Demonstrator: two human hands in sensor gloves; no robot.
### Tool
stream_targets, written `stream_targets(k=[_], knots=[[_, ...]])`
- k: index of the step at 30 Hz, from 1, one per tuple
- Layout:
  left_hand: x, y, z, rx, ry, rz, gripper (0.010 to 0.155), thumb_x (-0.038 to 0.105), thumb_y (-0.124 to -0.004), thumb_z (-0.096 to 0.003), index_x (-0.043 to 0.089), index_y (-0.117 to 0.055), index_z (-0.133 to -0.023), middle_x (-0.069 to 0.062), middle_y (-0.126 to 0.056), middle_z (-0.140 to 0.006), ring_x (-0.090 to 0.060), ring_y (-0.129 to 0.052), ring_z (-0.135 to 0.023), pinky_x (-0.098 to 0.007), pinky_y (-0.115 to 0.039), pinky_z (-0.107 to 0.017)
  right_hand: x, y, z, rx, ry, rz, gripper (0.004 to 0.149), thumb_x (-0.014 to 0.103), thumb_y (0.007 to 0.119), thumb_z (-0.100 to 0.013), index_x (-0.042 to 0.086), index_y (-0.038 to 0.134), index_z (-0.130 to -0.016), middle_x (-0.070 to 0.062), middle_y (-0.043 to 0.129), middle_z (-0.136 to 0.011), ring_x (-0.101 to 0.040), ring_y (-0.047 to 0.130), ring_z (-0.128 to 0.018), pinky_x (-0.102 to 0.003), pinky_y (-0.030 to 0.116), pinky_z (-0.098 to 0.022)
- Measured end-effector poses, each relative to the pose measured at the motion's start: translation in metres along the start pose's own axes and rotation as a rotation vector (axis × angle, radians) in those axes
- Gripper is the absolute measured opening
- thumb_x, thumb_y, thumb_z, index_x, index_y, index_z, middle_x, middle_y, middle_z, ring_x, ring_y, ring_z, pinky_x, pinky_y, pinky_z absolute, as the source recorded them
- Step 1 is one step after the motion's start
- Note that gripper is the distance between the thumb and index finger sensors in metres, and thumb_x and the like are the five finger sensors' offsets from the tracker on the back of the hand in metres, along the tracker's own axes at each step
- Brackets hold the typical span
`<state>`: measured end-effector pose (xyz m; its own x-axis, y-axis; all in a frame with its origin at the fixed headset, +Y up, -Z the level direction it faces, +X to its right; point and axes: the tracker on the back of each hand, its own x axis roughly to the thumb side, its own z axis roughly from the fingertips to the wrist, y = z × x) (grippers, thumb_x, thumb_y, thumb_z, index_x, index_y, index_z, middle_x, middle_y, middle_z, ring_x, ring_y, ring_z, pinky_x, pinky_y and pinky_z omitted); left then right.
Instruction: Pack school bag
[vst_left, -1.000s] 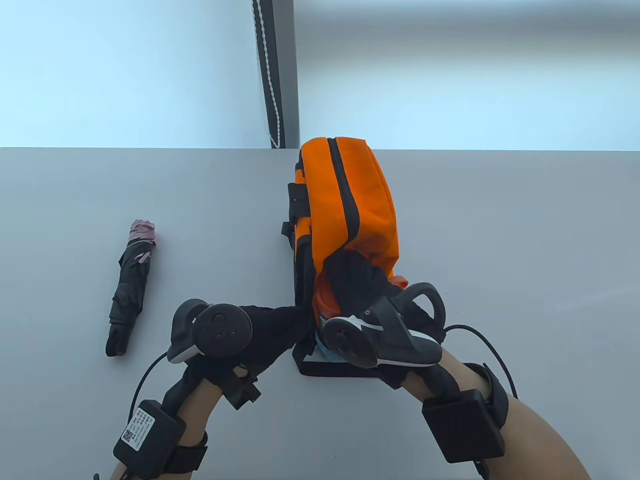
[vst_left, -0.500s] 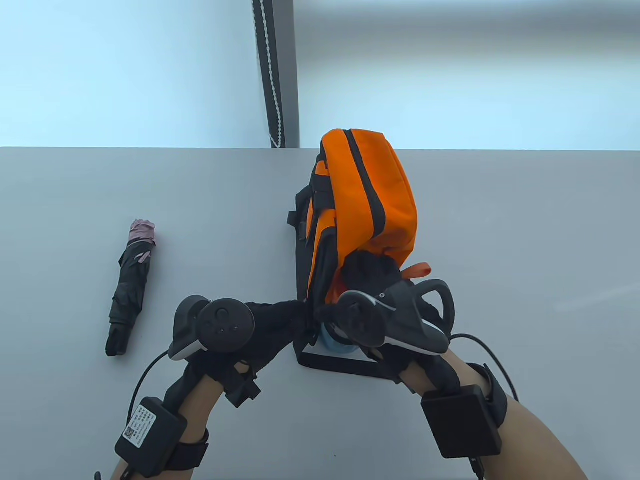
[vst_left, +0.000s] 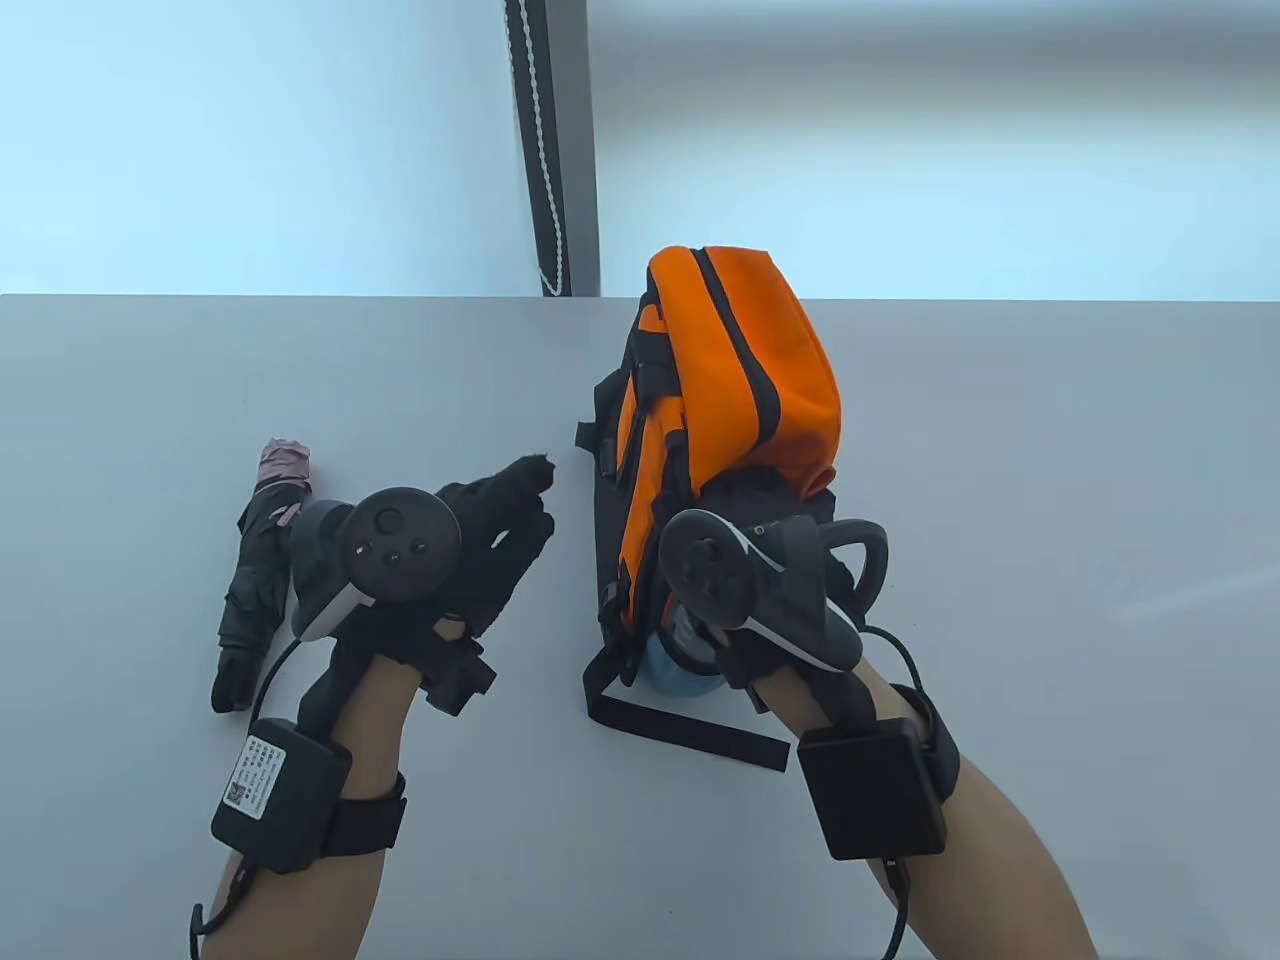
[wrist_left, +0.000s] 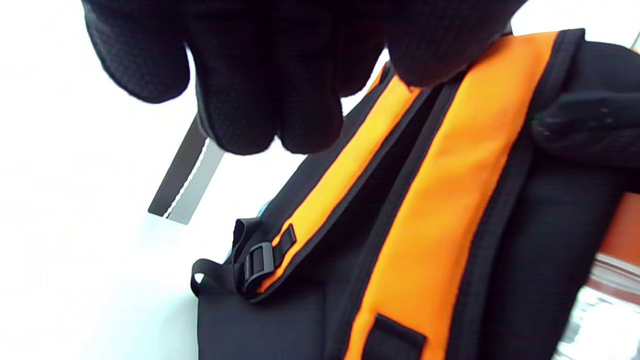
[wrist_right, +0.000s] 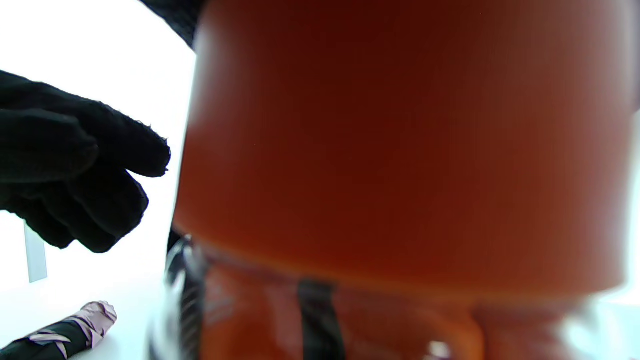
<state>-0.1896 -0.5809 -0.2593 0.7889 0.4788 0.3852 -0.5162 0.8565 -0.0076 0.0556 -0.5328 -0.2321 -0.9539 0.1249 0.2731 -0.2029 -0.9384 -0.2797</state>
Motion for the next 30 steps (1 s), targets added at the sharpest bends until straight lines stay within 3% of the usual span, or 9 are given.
stream_targets(k=[9, 11, 16, 19, 21, 24, 27, 30], knots=[[-0.009, 0.003, -0.009, 0.050, 0.059, 0.044, 0.076, 0.038, -0.074, -0.0543, 0.005, -0.044, -0.116, -0.029, -0.067, -0.116, -0.059, -0.068, -0.102, -0.076, -0.060, -0.067, -0.047, -0.033, -0.017, -0.133, -0.069, -0.186, 0.045, 0.033, 0.079, -0.055, 0.000, 0.096, -0.082, -0.025, 0.110, -0.077, -0.053, 0.100, -0.083, -0.092, 0.076, -0.048], [-0.010, 0.011, -0.011, 0.050, 0.085, 0.035, 0.077, 0.036, -0.072, -0.0551, 0.003, -0.039, -0.117, -0.030, -0.061, -0.118, -0.060, -0.066, -0.103, -0.077, -0.059, -0.067, -0.051, -0.036, -0.017, -0.127, -0.098, -0.210, 0.045, 0.033, 0.080, -0.053, 0.003, 0.096, -0.083, -0.022, 0.110, -0.078, -0.052, 0.093, -0.090, -0.095, 0.069, -0.049], [-0.015, 0.025, -0.022, 0.038, 0.160, 0.070, 0.094, 0.046, -0.074, -0.0543, -0.002, -0.020, -0.115, -0.037, -0.046, -0.120, -0.061, -0.066, -0.101, -0.076, -0.060, -0.067, -0.055, -0.040, -0.017, -0.145, -0.122, -0.244, 0.043, 0.031, 0.084, -0.047, 0.012, 0.095, -0.084, -0.016, 0.108, -0.083, -0.051, 0.091, -0.093, -0.094, 0.073, -0.049], [-0.015, 0.031, -0.026, 0.090, 0.161, 0.090, 0.093, 0.046, -0.081, -0.0511, -0.001, -0.034, -0.116, -0.036, -0.067, -0.109, -0.050, -0.088, -0.085, -0.069, -0.072, -0.060, -0.057, -0.043, -0.022, -0.141, -0.142, -0.210, 0.042, 0.029, 0.086, -0.044, 0.018, 0.095, -0.083, -0.011, 0.106, -0.088, -0.054, 0.089, -0.096, -0.093, 0.072, -0.051], [-0.015, 0.036, -0.026, 0.166, 0.143, 0.039, 0.067, 0.041, -0.084, -0.0497, 0.005, -0.070, -0.104, -0.019, -0.100, -0.077, -0.033, -0.106, -0.057, -0.060, -0.085, -0.049, -0.060, -0.042, -0.027, -0.108, -0.144, -0.215, 0.041, 0.027, 0.087, -0.043, 0.020, 0.095, -0.083, -0.009, 0.105, -0.090, -0.056, 0.087, -0.097, -0.093, 0.071, -0.052], [-0.008, 0.041, -0.026, 0.106, 0.071, 0.020, 0.051, 0.037, -0.087, -0.0500, 0.007, -0.088, -0.091, -0.018, -0.105, -0.060, -0.030, -0.108, -0.044, -0.058, -0.087, -0.043, -0.066, -0.040, -0.037, -0.063, -0.144, -0.244, 0.040, 0.021, 0.090, -0.041, 0.021, 0.095, -0.081, -0.008, 0.103, -0.092, -0.058, 0.086, -0.098, -0.091, 0.075, -0.052], [0.012, 0.047, -0.015, 0.232, -0.010, 0.016, 0.047, 0.036, -0.091, -0.0481, 0.008, -0.092, -0.085, -0.018, -0.107, -0.053, -0.027, -0.108, -0.039, -0.057, -0.089, -0.040, -0.075, -0.045, -0.053, -0.077, -0.100, -0.141, 0.041, 0.018, 0.091, -0.041, 0.024, 0.094, -0.081, -0.007, 0.101, -0.094, -0.060, 0.085, -0.098, -0.093, 0.074, -0.050], [0.035, 0.053, -0.006, 0.303, -0.126, -0.024, 0.047, 0.039, -0.092, -0.0471, 0.009, -0.093, -0.083, -0.014, -0.109, -0.050, -0.024, -0.110, -0.034, -0.053, -0.093, -0.036, -0.086, -0.039, -0.068, -0.151, -0.023, -0.205, 0.041, 0.018, 0.091, -0.040, 0.029, 0.094, -0.080, -0.008, 0.094, -0.100, -0.058, 0.087, -0.096, -0.085, 0.084, -0.052]])
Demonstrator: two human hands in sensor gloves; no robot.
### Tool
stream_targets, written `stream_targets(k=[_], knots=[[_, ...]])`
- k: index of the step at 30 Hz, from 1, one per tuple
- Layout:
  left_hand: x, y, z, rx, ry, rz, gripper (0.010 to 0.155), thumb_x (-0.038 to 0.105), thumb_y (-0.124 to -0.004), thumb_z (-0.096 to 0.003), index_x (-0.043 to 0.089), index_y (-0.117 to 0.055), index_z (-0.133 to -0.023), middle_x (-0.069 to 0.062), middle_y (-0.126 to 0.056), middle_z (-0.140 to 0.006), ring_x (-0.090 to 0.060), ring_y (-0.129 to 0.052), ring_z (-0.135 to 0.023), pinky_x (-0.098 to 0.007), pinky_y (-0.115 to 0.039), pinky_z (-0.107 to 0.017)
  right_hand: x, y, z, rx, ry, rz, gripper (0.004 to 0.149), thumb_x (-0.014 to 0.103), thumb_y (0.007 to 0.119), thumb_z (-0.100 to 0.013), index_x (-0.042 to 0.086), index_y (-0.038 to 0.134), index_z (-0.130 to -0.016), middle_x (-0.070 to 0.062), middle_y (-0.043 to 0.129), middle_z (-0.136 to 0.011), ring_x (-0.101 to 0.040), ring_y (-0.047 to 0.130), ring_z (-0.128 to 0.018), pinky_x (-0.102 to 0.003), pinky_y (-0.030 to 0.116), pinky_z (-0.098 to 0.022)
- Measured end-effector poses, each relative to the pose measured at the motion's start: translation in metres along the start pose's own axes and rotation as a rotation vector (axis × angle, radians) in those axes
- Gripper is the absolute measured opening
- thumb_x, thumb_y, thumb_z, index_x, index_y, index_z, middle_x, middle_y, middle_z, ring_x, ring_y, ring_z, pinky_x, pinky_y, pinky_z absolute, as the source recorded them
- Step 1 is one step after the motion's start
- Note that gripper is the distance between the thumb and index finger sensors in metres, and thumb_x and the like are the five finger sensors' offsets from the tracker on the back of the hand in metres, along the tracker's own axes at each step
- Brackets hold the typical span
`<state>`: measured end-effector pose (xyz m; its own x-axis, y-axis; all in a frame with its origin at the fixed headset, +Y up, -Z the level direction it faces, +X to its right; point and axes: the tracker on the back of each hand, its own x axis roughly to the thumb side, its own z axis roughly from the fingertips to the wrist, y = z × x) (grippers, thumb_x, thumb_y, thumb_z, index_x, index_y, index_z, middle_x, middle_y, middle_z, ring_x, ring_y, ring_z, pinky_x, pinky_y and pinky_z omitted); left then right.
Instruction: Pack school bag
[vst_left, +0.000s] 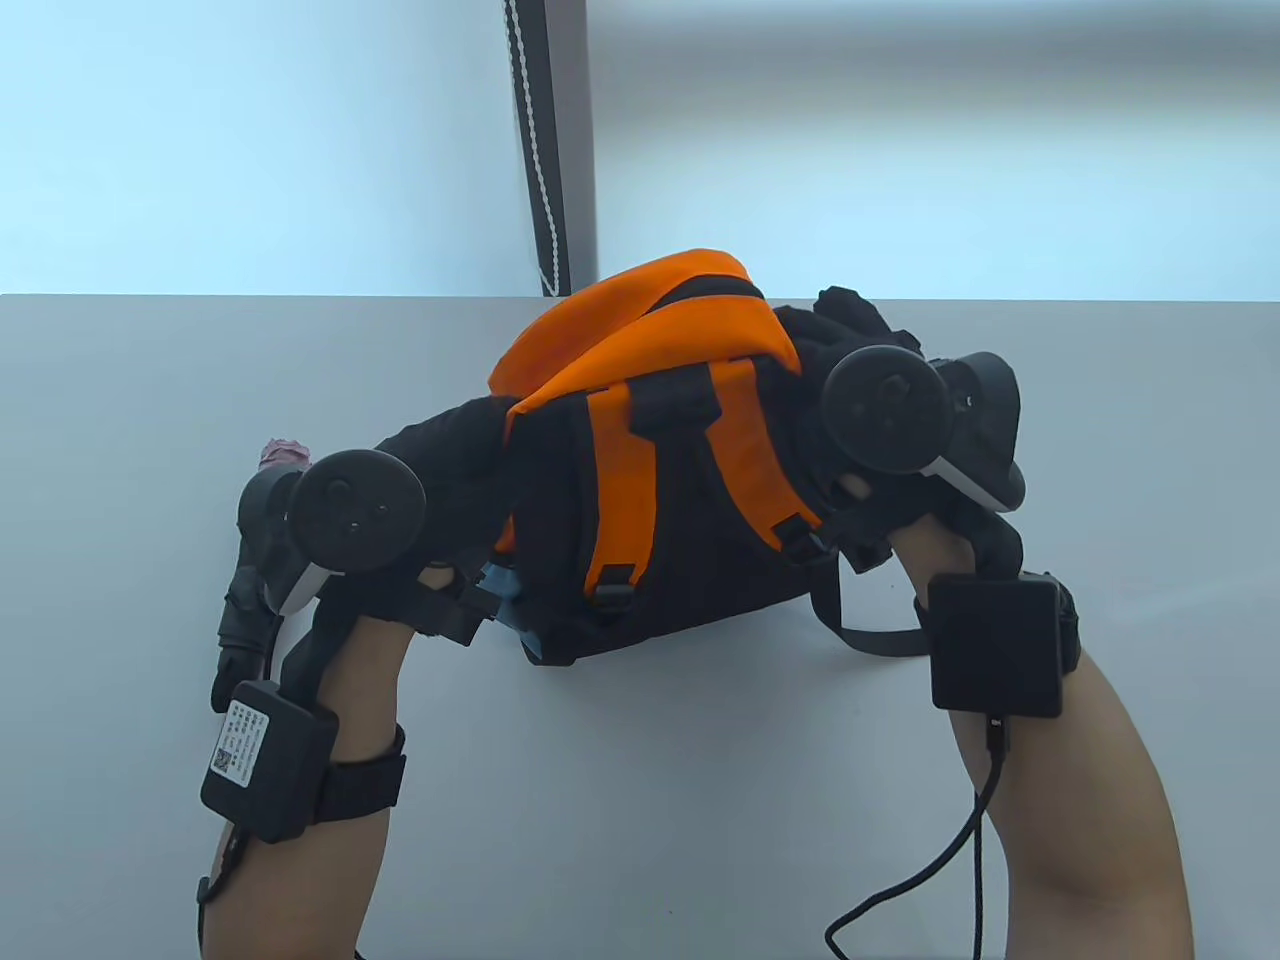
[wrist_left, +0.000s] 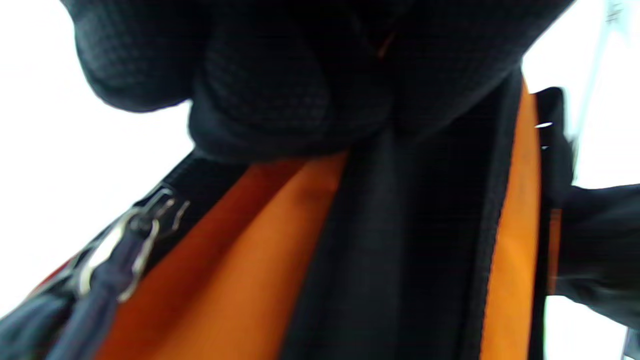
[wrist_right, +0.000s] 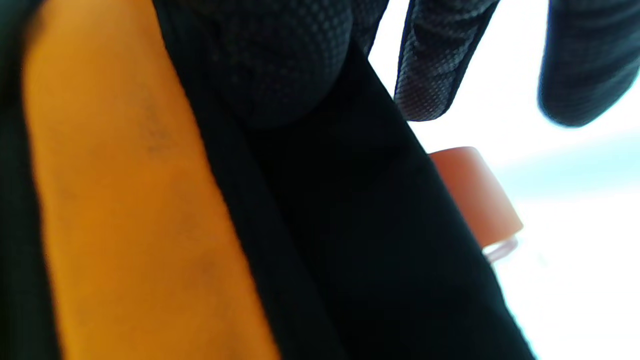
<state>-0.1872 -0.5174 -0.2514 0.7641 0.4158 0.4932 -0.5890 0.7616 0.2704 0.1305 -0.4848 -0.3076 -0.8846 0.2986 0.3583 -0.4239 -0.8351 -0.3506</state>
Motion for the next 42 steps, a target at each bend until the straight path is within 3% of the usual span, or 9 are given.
stream_targets(k=[4, 8, 14, 19, 23, 26, 31, 36, 42], knots=[[0.036, -0.002, 0.008, 0.007, -0.127, 0.030, 0.047, 0.037, -0.093, -0.0469, 0.006, -0.093, -0.082, -0.015, -0.109, -0.048, -0.024, -0.109, -0.033, -0.052, -0.093, -0.036, 0.000, 0.017, -0.017, -0.050, 0.062, -0.010, 0.042, 0.021, 0.090, -0.042, 0.031, 0.090, -0.082, -0.012, 0.083, -0.108, -0.051, 0.089, -0.088, -0.069, 0.087, -0.053], [0.064, -0.018, 0.017, 0.048, -0.174, -0.014, 0.047, 0.037, -0.093, -0.0467, 0.004, -0.093, -0.081, -0.014, -0.108, -0.047, -0.023, -0.108, -0.032, -0.052, -0.092, -0.036, 0.008, 0.036, -0.032, -0.005, 0.048, -0.032, 0.042, 0.021, 0.090, -0.041, 0.029, 0.091, -0.083, -0.014, 0.089, -0.103, -0.036, 0.103, -0.065, -0.048, 0.097, -0.039], [0.088, -0.049, 0.024, -0.026, -0.164, -0.044, 0.052, 0.039, -0.090, -0.0485, 0.001, -0.089, -0.084, -0.012, -0.110, -0.050, -0.019, -0.110, -0.034, -0.049, -0.094, -0.035, 0.005, 0.068, -0.042, 0.048, 0.029, -0.189, 0.043, 0.021, 0.092, -0.041, 0.029, 0.091, -0.084, -0.011, 0.089, -0.103, -0.034, 0.107, -0.078, -0.040, 0.104, -0.045], [0.095, -0.059, 0.042, -0.083, -0.199, 0.002, 0.053, 0.035, -0.083, -0.0515, 0.004, -0.084, -0.094, -0.011, -0.110, -0.054, -0.019, -0.110, -0.036, -0.050, -0.094, -0.035, -0.024, 0.083, -0.036, 0.132, 0.045, -0.336, 0.050, 0.018, 0.090, -0.046, 0.020, 0.083, -0.095, -0.019, 0.088, -0.104, -0.043, 0.097, -0.089, -0.055, 0.095, -0.057], [0.078, -0.037, 0.057, 0.124, -0.131, -0.012, 0.046, 0.040, -0.090, -0.0480, 0.006, -0.094, -0.079, -0.009, -0.110, -0.044, -0.019, -0.109, -0.027, -0.050, -0.093, -0.031, -0.039, 0.055, -0.019, 0.144, 0.036, -0.320, 0.071, 0.022, 0.085, -0.052, -0.001, 0.055, -0.111, -0.036, 0.065, -0.115, -0.059, 0.078, -0.098, -0.072, 0.078, -0.062], [0.063, -0.024, 0.058, 0.145, -0.031, -0.120, 0.049, 0.048, -0.091, -0.0461, 0.010, -0.093, -0.077, -0.005, -0.109, -0.045, -0.016, -0.108, -0.029, -0.048, -0.094, -0.033, -0.044, 0.024, 0.006, 0.050, 0.010, -0.294, 0.069, 0.029, 0.081, -0.054, -0.003, 0.057, -0.111, -0.037, 0.069, -0.113, -0.062, 0.077, -0.096, -0.074, 0.076, -0.060], [0.041, -0.032, 0.041, -0.152, 0.116, -0.004, 0.090, 0.059, -0.085, -0.0479, -0.001, -0.061, -0.110, -0.027, -0.090, -0.096, -0.034, -0.103, -0.063, -0.057, -0.085, -0.048, -0.028, -0.008, 0.064, -0.022, -0.097, -0.236, 0.063, 0.047, 0.078, -0.055, 0.002, 0.082, -0.098, -0.028, 0.098, -0.092, -0.051, 0.100, -0.077, -0.072, 0.084, -0.052], [0.041, -0.050, 0.028, -0.080, 0.046, 0.027, 0.059, 0.044, -0.085, -0.0497, 0.004, -0.087, -0.092, -0.020, -0.105, -0.074, -0.031, -0.108, -0.050, -0.055, -0.089, -0.040, 0.002, 0.016, 0.104, 0.179, -0.157, -0.216, 0.089, 0.066, 0.078, -0.050, -0.005, 0.076, -0.103, -0.034, 0.093, -0.097, -0.058, 0.095, -0.080, -0.075, 0.082, -0.053], [0.041, -0.047, 0.024, -0.020, 0.039, -0.109, 0.046, 0.039, -0.084, -0.0497, 0.008, -0.091, -0.083, -0.015, -0.107, -0.065, -0.026, -0.109, -0.044, -0.053, -0.091, -0.039, 0.027, 0.028, 0.111, 0.065, -0.122, -0.080, 0.050, 0.033, 0.084, -0.056, -0.006, 0.090, -0.087, -0.026, 0.108, -0.073, -0.045, 0.108, -0.062, -0.069, 0.088, -0.048]])
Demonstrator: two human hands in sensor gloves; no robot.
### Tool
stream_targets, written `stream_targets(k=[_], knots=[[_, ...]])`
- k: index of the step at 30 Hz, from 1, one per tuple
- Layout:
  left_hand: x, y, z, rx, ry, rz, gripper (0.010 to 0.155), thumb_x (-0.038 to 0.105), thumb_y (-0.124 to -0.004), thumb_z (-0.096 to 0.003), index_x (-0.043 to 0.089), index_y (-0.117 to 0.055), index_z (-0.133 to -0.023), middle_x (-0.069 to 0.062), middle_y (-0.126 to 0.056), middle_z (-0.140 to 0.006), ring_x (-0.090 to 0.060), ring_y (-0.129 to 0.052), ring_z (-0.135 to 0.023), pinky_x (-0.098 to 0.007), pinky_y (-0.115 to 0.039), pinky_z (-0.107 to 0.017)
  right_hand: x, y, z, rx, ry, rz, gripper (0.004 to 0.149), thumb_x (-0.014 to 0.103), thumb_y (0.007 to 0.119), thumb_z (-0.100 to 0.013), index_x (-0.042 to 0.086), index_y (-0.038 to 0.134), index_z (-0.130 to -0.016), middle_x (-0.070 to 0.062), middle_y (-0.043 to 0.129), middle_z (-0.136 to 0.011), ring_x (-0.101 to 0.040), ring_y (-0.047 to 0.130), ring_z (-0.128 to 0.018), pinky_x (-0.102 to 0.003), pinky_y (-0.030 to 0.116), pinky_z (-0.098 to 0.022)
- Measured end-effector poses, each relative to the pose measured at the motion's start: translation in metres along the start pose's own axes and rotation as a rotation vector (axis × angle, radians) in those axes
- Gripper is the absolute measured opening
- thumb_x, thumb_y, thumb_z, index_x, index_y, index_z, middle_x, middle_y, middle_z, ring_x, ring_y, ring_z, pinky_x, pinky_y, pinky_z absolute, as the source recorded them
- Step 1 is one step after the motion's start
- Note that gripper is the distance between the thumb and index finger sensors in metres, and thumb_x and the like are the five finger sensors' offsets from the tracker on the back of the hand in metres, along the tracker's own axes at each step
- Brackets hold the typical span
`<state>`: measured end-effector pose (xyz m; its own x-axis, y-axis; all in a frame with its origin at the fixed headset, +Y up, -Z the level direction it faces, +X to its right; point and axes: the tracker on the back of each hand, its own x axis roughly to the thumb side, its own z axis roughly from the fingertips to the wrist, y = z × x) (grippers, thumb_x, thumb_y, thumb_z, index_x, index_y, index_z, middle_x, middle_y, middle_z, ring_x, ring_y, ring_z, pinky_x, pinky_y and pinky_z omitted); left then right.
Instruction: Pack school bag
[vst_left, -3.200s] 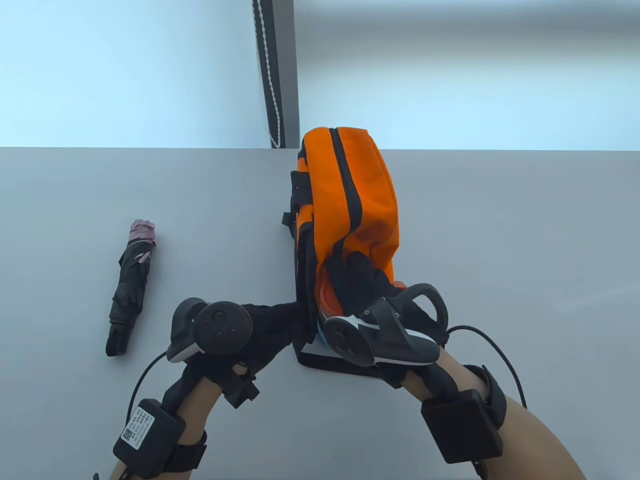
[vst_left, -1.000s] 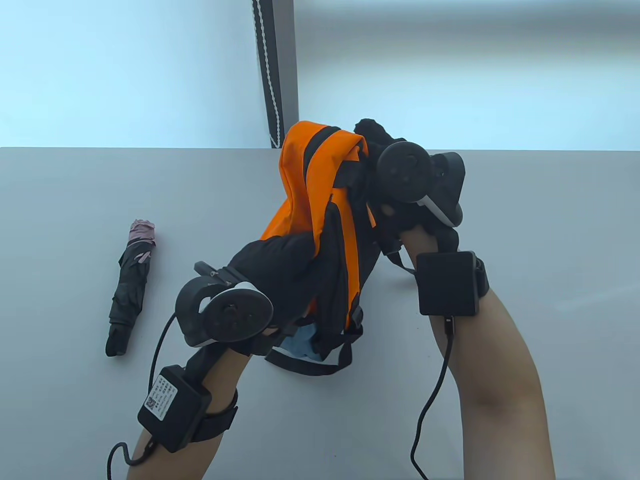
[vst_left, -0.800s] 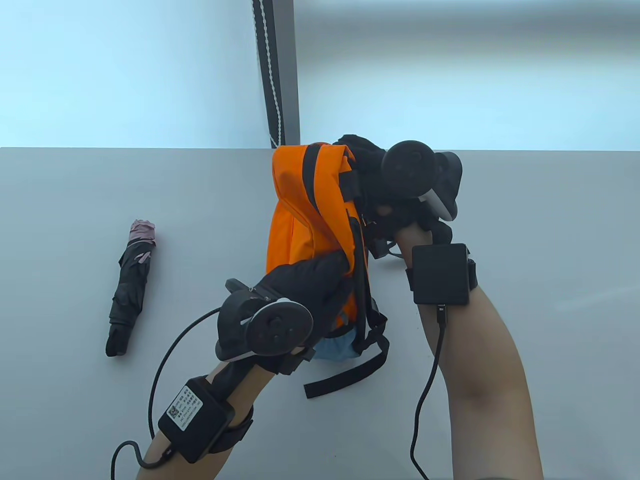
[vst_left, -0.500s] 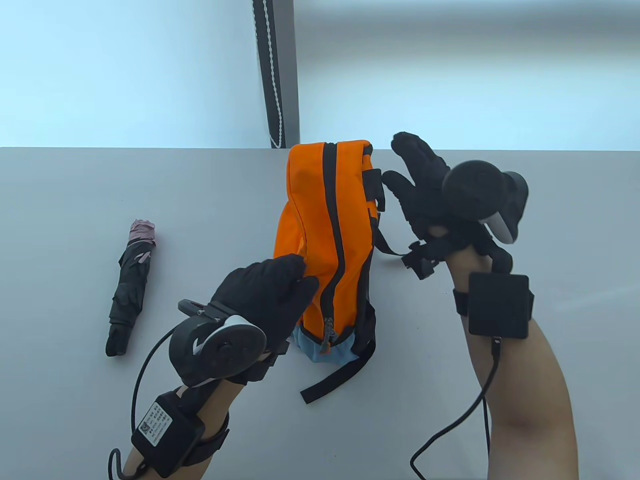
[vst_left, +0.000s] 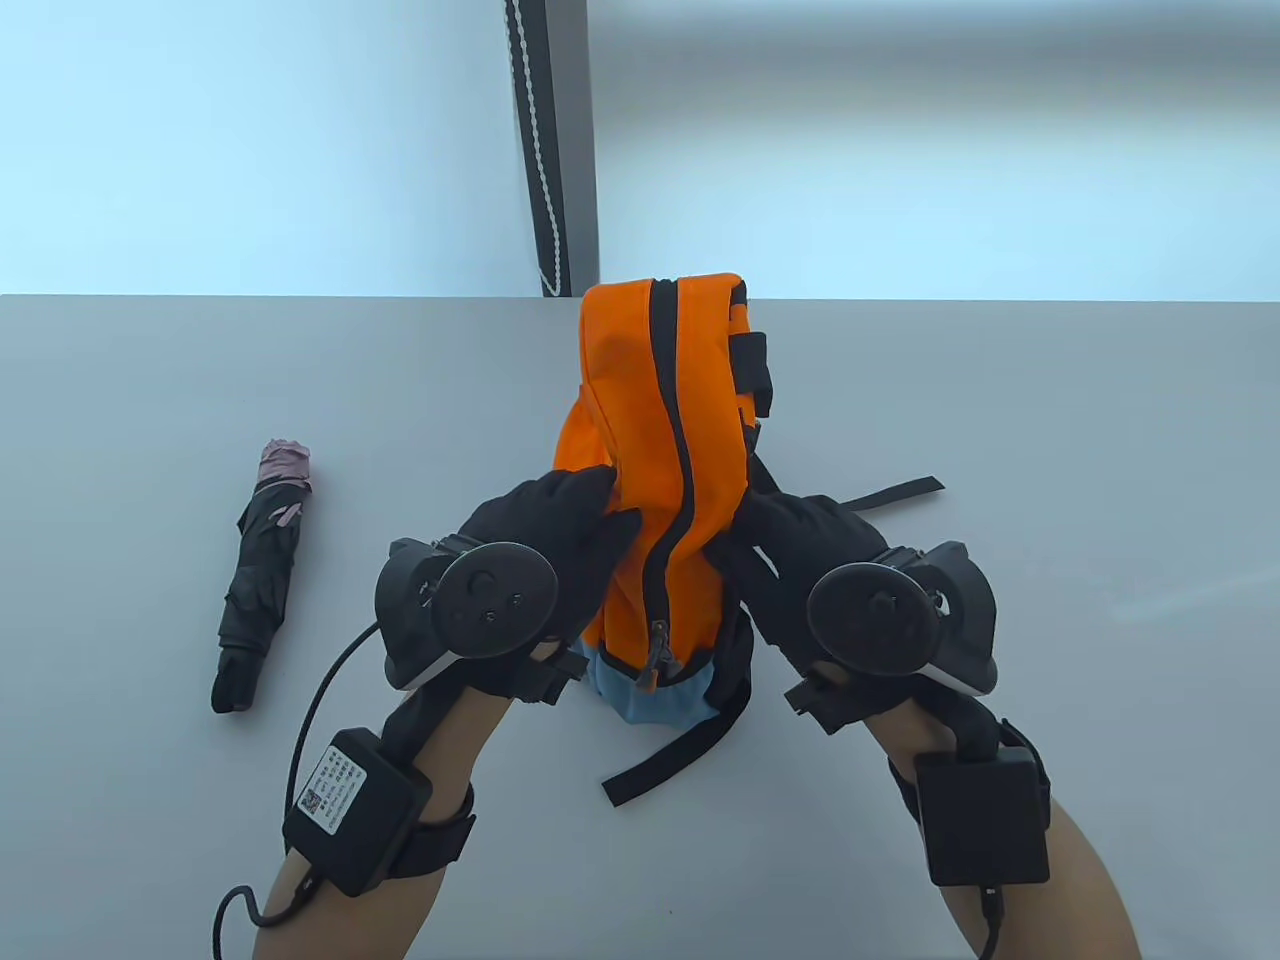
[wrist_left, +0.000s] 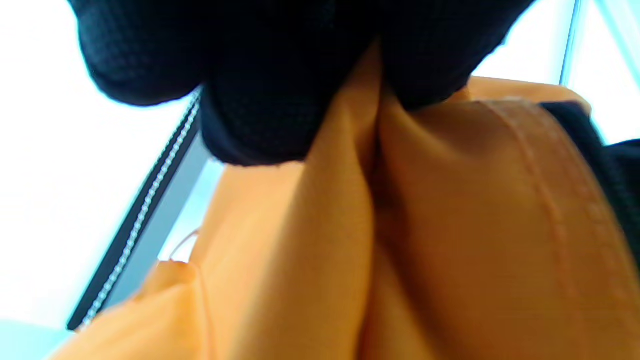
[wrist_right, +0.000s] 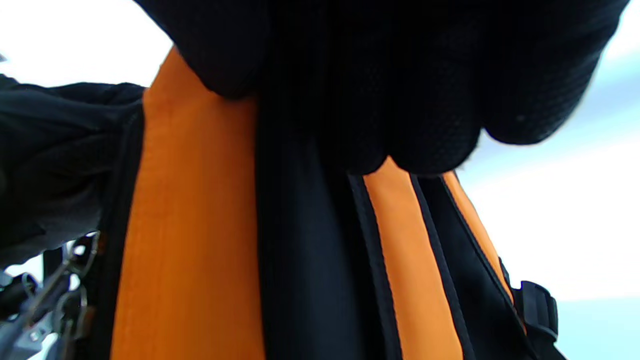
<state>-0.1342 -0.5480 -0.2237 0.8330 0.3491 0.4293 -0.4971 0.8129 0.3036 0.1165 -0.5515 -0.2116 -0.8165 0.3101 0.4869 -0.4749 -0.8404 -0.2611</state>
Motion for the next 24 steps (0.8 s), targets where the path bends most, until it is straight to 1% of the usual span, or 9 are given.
stream_targets(k=[2, 4, 7, 12, 14, 16, 17, 18, 24], knots=[[-0.011, 0.005, 0.003, -0.004, 0.034, 0.060, 0.045, 0.039, -0.082, -0.0504, 0.009, -0.091, -0.082, -0.014, -0.107, -0.064, -0.025, -0.108, -0.044, -0.053, -0.091, -0.039, -0.007, -0.003, 0.003, 0.005, 0.006, 0.069, 0.048, 0.034, 0.084, -0.056, -0.004, 0.091, -0.086, -0.023, 0.109, -0.071, -0.041, 0.110, -0.059, -0.067, 0.089, -0.048], [-0.013, 0.003, 0.006, -0.032, 0.055, 0.128, 0.045, 0.038, -0.083, -0.0500, 0.008, -0.090, -0.083, -0.016, -0.106, -0.064, -0.026, -0.108, -0.044, -0.054, -0.089, -0.039, -0.010, 0.000, 0.005, 0.013, 0.015, -0.016, 0.048, 0.033, 0.086, -0.055, -0.005, 0.091, -0.084, -0.023, 0.109, -0.069, -0.041, 0.110, -0.057, -0.068, 0.089, -0.047], [-0.010, 0.005, 0.008, -0.003, 0.044, 0.056, 0.047, 0.041, -0.085, -0.0489, 0.010, -0.089, -0.085, -0.013, -0.106, -0.067, -0.026, -0.108, -0.047, -0.054, -0.090, -0.041, -0.007, 0.001, 0.007, 0.016, 0.026, 0.038, 0.048, 0.033, 0.084, -0.055, -0.004, 0.089, -0.086, -0.023, 0.108, -0.070, -0.041, 0.109, -0.058, -0.068, 0.089, -0.047], [-0.026, 0.019, 0.010, -0.156, 0.021, 0.018, 0.081, 0.058, -0.087, -0.0441, 0.008, -0.072, -0.106, -0.019, -0.094, -0.094, -0.042, -0.096, -0.081, -0.065, -0.079, -0.057, -0.012, -0.001, 0.008, 0.058, 0.083, 0.019, 0.050, 0.035, 0.087, -0.055, -0.003, 0.088, -0.087, -0.023, 0.107, -0.072, -0.042, 0.108, -0.060, -0.068, 0.088, -0.048], [-0.038, 0.025, 0.013, -0.165, 0.091, -0.047, 0.086, 0.060, -0.087, -0.0438, 0.007, -0.068, -0.109, -0.023, -0.089, -0.100, -0.049, -0.088, -0.089, -0.071, -0.072, -0.062, -0.014, -0.001, 0.008, 0.062, 0.088, 0.021, 0.050, 0.035, 0.087, -0.054, -0.003, 0.088, -0.087, -0.023, 0.107, -0.072, -0.042, 0.108, -0.060, -0.068, 0.088, -0.048], [-0.056, 0.033, 0.016, -0.060, 0.193, -0.242, 0.081, 0.058, -0.086, -0.0443, 0.008, -0.072, -0.107, -0.020, -0.092, -0.098, -0.048, -0.089, -0.090, -0.073, -0.071, -0.063, -0.014, -0.001, 0.008, 0.066, 0.097, 0.024, 0.050, 0.035, 0.086, -0.055, -0.003, 0.088, -0.087, -0.023, 0.107, -0.073, -0.042, 0.108, -0.060, -0.068, 0.088, -0.048], [-0.065, 0.035, 0.016, -0.073, 0.227, -0.283, 0.081, 0.057, -0.086, -0.0451, 0.009, -0.071, -0.108, -0.021, -0.091, -0.100, -0.049, -0.087, -0.092, -0.074, -0.069, -0.063, -0.013, -0.001, 0.008, 0.067, 0.098, 0.026, 0.049, 0.034, 0.086, -0.055, -0.003, 0.088, -0.087, -0.023, 0.107, -0.073, -0.042, 0.108, -0.060, -0.068, 0.088, -0.048], [-0.081, 0.035, 0.019, -0.127, 0.334, -0.314, 0.081, 0.056, -0.086, -0.0462, 0.008, -0.068, -0.109, -0.021, -0.087, -0.104, -0.051, -0.083, -0.095, -0.074, -0.067, -0.065, -0.012, 0.000, 0.007, 0.070, 0.101, 0.027, 0.049, 0.034, 0.086, -0.055, -0.003, 0.088, -0.087, -0.024, 0.107, -0.073, -0.042, 0.108, -0.061, -0.069, 0.087, -0.049], [-0.158, 0.011, 0.039, -0.330, 0.590, -0.577, 0.090, 0.051, -0.084, -0.0483, 0.004, -0.046, -0.116, -0.027, -0.069, -0.115, -0.057, -0.069, -0.101, -0.076, -0.061, -0.067, -0.009, 0.004, -0.002, 0.104, 0.108, 0.013, 0.049, 0.034, 0.086, -0.055, -0.002, 0.087, -0.088, -0.024, 0.106, -0.074, -0.042, 0.107, -0.062, -0.069, 0.087, -0.049]])
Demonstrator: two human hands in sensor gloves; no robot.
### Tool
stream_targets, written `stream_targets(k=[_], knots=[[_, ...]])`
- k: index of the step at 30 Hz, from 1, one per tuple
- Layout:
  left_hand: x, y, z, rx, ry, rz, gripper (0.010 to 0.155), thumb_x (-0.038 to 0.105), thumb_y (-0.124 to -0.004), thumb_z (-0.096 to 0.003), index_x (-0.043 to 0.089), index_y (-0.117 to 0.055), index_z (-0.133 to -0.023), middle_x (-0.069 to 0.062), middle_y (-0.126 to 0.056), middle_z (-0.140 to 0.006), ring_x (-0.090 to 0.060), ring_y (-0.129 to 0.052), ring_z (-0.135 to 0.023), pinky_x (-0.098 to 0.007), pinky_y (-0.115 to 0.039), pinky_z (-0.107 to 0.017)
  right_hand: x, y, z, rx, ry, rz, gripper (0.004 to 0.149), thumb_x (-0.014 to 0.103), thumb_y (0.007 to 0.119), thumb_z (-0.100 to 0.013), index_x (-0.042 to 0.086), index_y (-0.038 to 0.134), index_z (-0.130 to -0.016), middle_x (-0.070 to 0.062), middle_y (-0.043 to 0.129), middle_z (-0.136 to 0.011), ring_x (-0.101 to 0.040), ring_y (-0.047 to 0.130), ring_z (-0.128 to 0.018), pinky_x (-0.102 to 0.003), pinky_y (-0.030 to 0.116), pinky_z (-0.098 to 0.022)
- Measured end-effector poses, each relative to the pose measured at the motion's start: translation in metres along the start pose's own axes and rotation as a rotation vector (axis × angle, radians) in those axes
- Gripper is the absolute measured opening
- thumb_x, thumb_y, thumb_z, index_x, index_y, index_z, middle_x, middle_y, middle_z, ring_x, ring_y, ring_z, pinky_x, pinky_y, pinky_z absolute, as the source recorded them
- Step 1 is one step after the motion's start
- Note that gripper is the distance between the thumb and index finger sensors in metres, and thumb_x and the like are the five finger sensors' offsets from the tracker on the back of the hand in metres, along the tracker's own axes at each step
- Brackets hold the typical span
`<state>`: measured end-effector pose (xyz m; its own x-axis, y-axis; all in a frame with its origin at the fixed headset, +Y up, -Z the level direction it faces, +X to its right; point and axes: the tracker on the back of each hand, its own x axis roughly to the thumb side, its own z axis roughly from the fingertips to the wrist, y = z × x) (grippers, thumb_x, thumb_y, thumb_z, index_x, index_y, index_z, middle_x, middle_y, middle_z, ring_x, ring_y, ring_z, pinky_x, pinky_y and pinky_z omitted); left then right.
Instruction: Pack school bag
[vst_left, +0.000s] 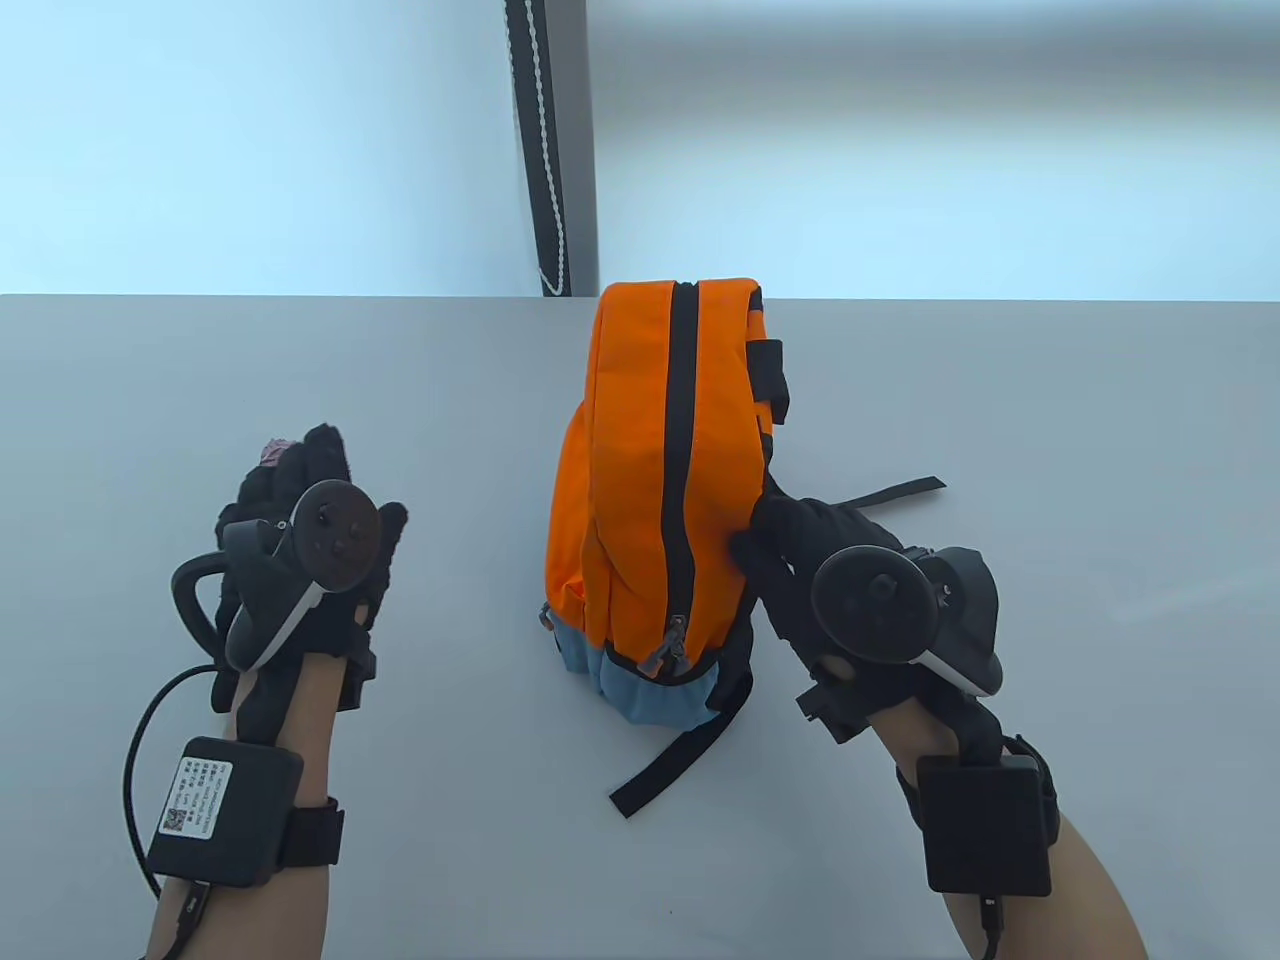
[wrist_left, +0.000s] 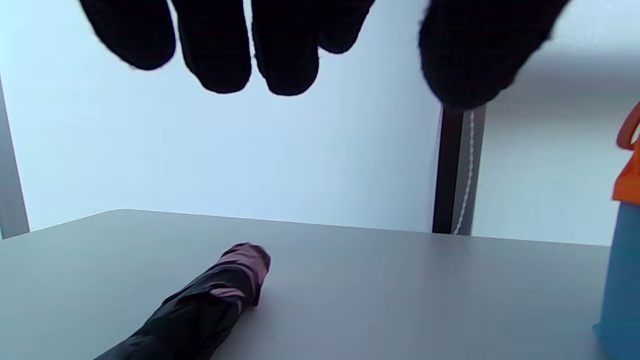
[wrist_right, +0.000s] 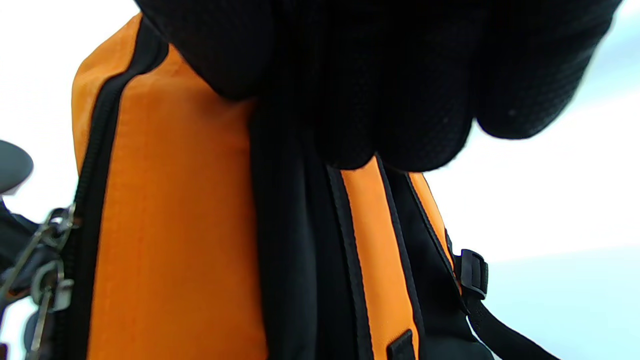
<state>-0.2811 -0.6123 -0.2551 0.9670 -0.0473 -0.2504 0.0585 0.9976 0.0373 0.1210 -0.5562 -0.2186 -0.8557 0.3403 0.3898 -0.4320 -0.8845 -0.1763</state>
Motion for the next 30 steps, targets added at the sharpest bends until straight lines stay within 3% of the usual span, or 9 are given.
stream_targets(k=[4, 7, 9, 13, 18, 21, 23, 27, 30], knots=[[-0.028, -0.051, -0.007, -0.230, 0.153, -0.059, 0.099, 0.052, -0.082, -0.0488, -0.002, -0.034, -0.116, -0.032, -0.058, -0.118, -0.061, -0.063, -0.102, -0.077, -0.058, -0.067, 0.003, 0.001, -0.001, -0.001, -0.012, 0.016, 0.049, 0.034, 0.086, -0.055, -0.002, 0.087, -0.088, -0.024, 0.106, -0.074, -0.043, 0.107, -0.062, -0.069, 0.087, -0.050], [-0.041, -0.076, -0.007, -0.373, 0.233, -0.091, 0.104, 0.055, -0.081, -0.0489, -0.005, -0.029, -0.115, -0.039, -0.049, -0.119, -0.064, -0.059, -0.102, -0.078, -0.057, -0.066, 0.003, 0.001, 0.000, -0.005, -0.013, 0.017, 0.049, 0.034, 0.086, -0.055, -0.002, 0.087, -0.088, -0.024, 0.106, -0.074, -0.043, 0.107, -0.062, -0.069, 0.087, -0.050], [-0.048, -0.091, -0.008, -0.520, 0.292, -0.145, 0.102, 0.056, -0.080, -0.0498, 0.003, -0.025, -0.118, -0.040, -0.046, -0.119, -0.065, -0.058, -0.103, -0.078, -0.057, -0.067, 0.002, 0.001, 0.001, -0.005, -0.013, 0.010, 0.049, 0.034, 0.086, -0.055, -0.003, 0.087, -0.088, -0.024, 0.106, -0.074, -0.043, 0.107, -0.062, -0.069, 0.087, -0.050], [-0.048, -0.113, -0.007, -0.675, 0.319, -0.232, 0.103, 0.057, -0.078, -0.0509, 0.016, -0.010, -0.116, -0.040, -0.050, -0.120, -0.065, -0.060, -0.103, -0.078, -0.056, -0.068, 0.001, 0.001, 0.002, -0.012, -0.013, 0.004, 0.049, 0.034, 0.086, -0.055, -0.003, 0.087, -0.088, -0.024, 0.106, -0.074, -0.043, 0.107, -0.062, -0.069, 0.086, -0.050], [-0.041, -0.128, -0.003, -0.524, 0.316, -0.375, 0.099, 0.045, -0.081, -0.0504, 0.018, -0.010, -0.114, -0.034, -0.072, -0.110, -0.052, -0.083, -0.093, -0.070, -0.071, -0.064, -0.001, 0.002, 0.002, -0.011, -0.011, -0.015, 0.049, 0.034, 0.086, -0.055, -0.003, 0.087, -0.088, -0.024, 0.106, -0.075, -0.043, 0.107, -0.062, -0.070, 0.086, -0.050], [-0.046, -0.134, 0.000, -0.449, 0.317, -0.316, 0.096, 0.037, -0.082, -0.0498, 0.020, -0.012, -0.113, -0.034, -0.076, -0.103, -0.044, -0.095, -0.082, -0.065, -0.080, -0.058, -0.001, 0.002, 0.002, -0.014, -0.014, -0.016, 0.049, 0.033, 0.085, -0.055, -0.003, 0.087, -0.088, -0.024, 0.106, -0.075, -0.043, 0.107, -0.062, -0.070, 0.086, -0.050], [-0.047, -0.127, 0.001, -0.450, 0.329, -0.252, 0.093, 0.037, -0.081, -0.0510, 0.023, -0.014, -0.114, -0.036, -0.073, -0.103, -0.046, -0.094, -0.081, -0.067, -0.081, -0.057, -0.001, 0.002, 0.002, -0.012, -0.011, -0.021, 0.049, 0.033, 0.085, -0.055, -0.003, 0.086, -0.088, -0.024, 0.106, -0.075, -0.043, 0.107, -0.062, -0.070, 0.086, -0.050], [-0.052, -0.078, 0.004, -0.351, 0.326, -0.037, 0.087, 0.040, -0.088, -0.0503, 0.024, -0.034, -0.117, -0.035, -0.077, -0.101, -0.045, -0.094, -0.075, -0.064, -0.091, -0.048, -0.001, 0.002, 0.003, -0.005, -0.009, -0.015, 0.049, 0.033, 0.085, -0.055, -0.003, 0.086, -0.088, -0.024, 0.106, -0.075, -0.043, 0.107, -0.063, -0.070, 0.086, -0.050], [-0.052, -0.027, 0.005, -0.185, 0.277, 0.029, 0.087, 0.043, -0.094, -0.0454, 0.008, -0.054, -0.114, -0.032, -0.086, -0.098, -0.042, -0.100, -0.070, -0.055, -0.099, -0.043, -0.002, 0.002, 0.003, -0.012, -0.009, -0.025, 0.049, 0.033, 0.086, -0.055, -0.003, 0.087, -0.088, -0.024, 0.106, -0.075, -0.043, 0.107, -0.062, -0.070, 0.086, -0.050]])
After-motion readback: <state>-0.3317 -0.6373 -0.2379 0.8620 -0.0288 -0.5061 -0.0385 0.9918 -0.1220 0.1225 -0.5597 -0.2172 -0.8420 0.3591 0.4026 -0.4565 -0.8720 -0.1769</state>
